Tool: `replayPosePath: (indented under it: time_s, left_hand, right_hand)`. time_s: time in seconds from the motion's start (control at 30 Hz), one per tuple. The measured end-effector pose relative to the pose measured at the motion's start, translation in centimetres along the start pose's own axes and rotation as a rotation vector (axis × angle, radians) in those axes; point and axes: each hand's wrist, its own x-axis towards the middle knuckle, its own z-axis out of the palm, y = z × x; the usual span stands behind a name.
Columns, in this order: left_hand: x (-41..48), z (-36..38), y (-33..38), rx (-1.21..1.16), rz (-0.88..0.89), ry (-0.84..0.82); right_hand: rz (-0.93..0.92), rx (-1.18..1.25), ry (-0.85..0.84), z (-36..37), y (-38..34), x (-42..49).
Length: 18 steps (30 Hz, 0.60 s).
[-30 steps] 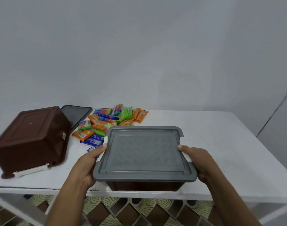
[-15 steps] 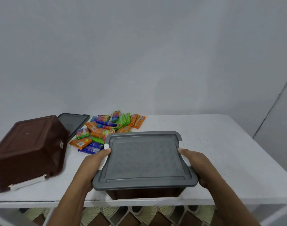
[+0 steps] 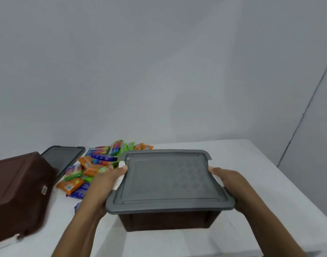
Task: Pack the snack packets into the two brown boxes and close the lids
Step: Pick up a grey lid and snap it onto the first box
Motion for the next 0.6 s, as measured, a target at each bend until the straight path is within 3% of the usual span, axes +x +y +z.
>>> replayPosePath:
  time_s: [0.27,0.6]
  left_hand:
    - [6.9,9.8,4.5,0.135,0.114,-0.011]
    - [15.3,18.5,5.1,0.316,0.152,0.166]
  right_hand:
    - [-0.094,-0.017,0.031,-5.2,-5.2,11.5]
    - [-0.043,-0.094,0.05,-6.6,-7.3,23.0]
